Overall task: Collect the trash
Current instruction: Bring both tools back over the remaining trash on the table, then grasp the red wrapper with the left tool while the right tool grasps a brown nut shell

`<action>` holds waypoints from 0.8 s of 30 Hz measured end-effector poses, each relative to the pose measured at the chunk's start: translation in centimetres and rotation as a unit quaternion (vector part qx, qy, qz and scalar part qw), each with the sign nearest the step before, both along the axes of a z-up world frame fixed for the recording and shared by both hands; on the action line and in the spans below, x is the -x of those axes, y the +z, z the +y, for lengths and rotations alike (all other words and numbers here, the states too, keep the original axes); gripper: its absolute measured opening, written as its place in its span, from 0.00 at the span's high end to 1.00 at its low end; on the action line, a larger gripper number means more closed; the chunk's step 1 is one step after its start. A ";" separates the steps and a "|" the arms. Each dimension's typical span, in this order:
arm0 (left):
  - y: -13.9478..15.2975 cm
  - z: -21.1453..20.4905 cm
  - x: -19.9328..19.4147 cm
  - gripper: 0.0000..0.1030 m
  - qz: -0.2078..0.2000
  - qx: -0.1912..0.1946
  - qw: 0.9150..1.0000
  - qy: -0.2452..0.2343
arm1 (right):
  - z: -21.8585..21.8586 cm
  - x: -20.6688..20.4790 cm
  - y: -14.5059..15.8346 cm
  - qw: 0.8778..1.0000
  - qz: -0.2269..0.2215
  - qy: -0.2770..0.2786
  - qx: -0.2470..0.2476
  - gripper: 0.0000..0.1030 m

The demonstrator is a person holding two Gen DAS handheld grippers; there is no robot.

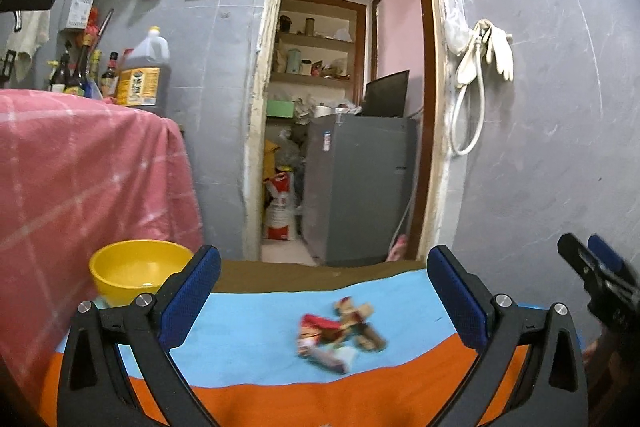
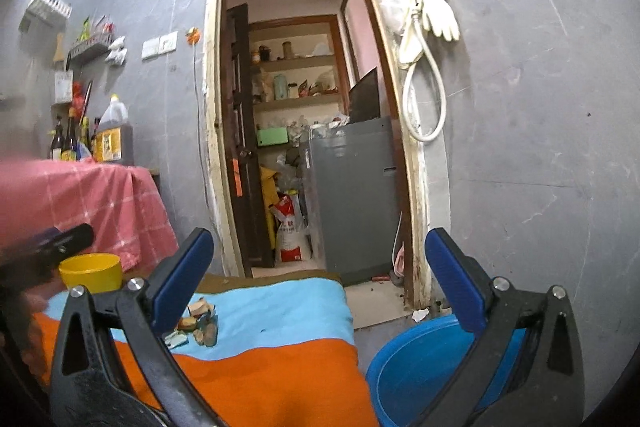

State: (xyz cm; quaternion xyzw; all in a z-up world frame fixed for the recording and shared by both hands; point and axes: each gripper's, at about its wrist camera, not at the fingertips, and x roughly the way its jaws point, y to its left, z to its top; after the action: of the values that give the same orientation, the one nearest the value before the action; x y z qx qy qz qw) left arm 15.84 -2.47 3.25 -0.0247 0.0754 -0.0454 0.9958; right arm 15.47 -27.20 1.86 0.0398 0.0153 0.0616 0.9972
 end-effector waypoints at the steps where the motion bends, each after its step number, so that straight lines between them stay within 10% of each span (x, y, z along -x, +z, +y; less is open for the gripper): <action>1: -0.1 0.3 0.0 0.02 0.004 -0.007 1.000 0.004 | 0.4 -0.2 0.0 1.000 0.004 0.000 0.005 0.00; 11: -2.3 3.9 -2.4 0.02 0.077 -0.022 0.997 0.013 | 3.4 -2.2 -1.4 0.997 0.059 0.028 0.029 0.00; 24: -6.1 4.6 -8.4 0.07 0.235 0.025 0.971 -0.030 | 7.8 -7.7 -4.4 0.975 0.189 0.067 0.099 0.00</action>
State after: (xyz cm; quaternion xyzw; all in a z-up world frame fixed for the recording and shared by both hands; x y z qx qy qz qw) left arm 24.21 2.17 -2.87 -0.0573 0.3064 -0.0698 0.9476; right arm 23.20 -19.38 -2.54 -0.0498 0.2119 0.1174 0.9689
